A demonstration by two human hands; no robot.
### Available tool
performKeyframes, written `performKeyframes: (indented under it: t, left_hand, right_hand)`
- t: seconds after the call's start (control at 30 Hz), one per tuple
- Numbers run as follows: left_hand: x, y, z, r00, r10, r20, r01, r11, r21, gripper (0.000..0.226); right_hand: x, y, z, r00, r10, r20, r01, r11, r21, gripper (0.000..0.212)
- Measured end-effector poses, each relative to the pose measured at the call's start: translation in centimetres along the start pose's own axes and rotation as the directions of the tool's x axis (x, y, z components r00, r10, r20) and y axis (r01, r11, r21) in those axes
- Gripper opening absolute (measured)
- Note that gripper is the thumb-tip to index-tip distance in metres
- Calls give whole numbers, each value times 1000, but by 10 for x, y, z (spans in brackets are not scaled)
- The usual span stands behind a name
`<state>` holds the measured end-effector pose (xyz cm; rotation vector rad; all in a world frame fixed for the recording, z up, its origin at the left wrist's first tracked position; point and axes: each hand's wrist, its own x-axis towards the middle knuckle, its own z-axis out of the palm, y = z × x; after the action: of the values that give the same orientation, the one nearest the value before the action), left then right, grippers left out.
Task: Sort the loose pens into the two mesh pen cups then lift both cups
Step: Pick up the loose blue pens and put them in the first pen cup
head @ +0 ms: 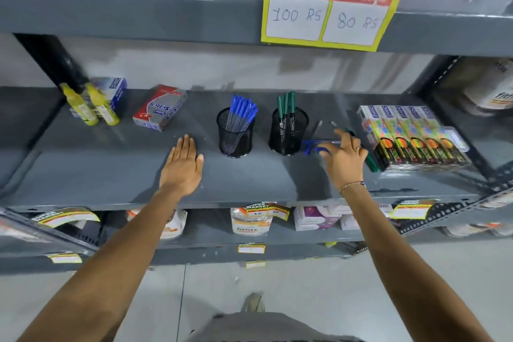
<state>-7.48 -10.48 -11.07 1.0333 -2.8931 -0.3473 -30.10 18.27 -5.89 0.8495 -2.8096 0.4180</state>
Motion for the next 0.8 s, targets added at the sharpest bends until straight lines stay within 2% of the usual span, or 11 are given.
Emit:
performKeyframes:
  t: [0.07, 0.17, 0.27, 0.37, 0.43, 0.7, 0.8]
  left_hand:
    - [0, 1, -1, 1000, 0, -6, 0, 1000, 6, 59]
    - [-1, 1, -1, 1000, -3, 1, 3, 1000, 9, 59]
    - [-1, 1, -1, 1000, -4, -2, 4, 1000, 7, 59]
    - [-1, 1, -2, 1000, 3, -7, -3, 1000, 12, 59]
    - [-2, 1, -3, 1000, 3, -5, -3, 1000, 12, 60]
    - [-2, 1, -3, 1000, 7, -1, -7, 1000, 12, 60]
    - [-2, 0, -3, 1000, 5, 0, -5, 1000, 17, 60]
  right_hand:
    - [3, -9, -16, 997, -14, -72, 16, 999, 37, 19]
    - [11, -34, -51, 963, -40, -266, 97, 974, 205, 19]
    - [17, -69, -81, 905, -50, -422, 252, 863, 439, 17]
    - [16, -105, -88, 937, 68, -342, 207, 680, 704, 21]
    - [13, -125, -81, 961, 83, -265, 159, 618, 770, 25]
    - [9, -163, -32, 997, -75, -34, 75, 658, 749, 22]
    - [11, -154, -28, 998, -41, -41, 58, 674, 737, 28]
